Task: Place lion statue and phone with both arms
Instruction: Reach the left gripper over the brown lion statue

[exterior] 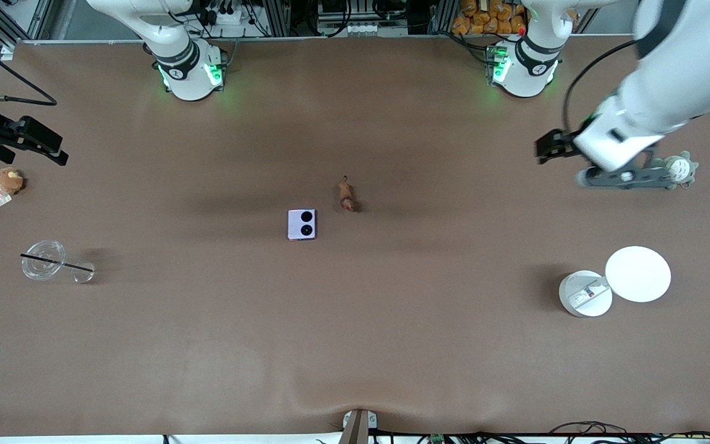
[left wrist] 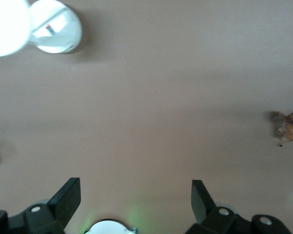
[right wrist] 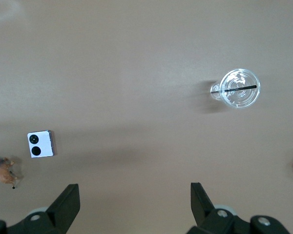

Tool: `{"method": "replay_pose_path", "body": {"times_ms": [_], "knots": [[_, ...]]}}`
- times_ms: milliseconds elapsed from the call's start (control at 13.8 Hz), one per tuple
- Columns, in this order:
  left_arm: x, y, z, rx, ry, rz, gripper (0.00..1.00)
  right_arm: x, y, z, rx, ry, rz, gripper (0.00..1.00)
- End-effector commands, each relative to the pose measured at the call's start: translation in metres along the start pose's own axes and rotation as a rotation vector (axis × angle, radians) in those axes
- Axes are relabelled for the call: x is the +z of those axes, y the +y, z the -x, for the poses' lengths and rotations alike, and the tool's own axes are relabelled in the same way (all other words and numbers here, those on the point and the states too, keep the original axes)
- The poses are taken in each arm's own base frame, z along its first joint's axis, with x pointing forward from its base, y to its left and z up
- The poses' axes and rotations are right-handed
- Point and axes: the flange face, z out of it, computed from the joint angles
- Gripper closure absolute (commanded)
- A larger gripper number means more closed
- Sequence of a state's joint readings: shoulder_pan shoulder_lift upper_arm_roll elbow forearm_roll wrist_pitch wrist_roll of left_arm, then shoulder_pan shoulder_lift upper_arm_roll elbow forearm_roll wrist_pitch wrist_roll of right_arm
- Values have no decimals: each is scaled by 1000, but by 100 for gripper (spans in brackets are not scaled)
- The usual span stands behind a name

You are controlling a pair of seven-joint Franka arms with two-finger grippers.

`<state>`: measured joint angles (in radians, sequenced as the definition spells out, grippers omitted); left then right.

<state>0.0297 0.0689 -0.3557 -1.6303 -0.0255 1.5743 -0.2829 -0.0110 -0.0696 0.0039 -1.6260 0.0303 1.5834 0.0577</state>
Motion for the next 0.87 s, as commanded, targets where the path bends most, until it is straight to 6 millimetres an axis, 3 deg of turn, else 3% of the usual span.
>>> {"method": "replay_pose_path", "body": {"times_ms": [0, 217, 506, 794], "knots": [[31, 61, -13, -27, 11, 41, 0, -5, 4, -4, -1, -1, -7, 0], [94, 147, -19, -67, 24, 10, 0, -4, 4, -4, -1, -3, -7, 0], [179, 264, 3, -121, 15, 12, 0, 4, 6, -9, 7, -18, -8, 0], [252, 335, 5, -122, 10, -20, 0, 7, 6, -8, 6, -31, -6, 0]]}}
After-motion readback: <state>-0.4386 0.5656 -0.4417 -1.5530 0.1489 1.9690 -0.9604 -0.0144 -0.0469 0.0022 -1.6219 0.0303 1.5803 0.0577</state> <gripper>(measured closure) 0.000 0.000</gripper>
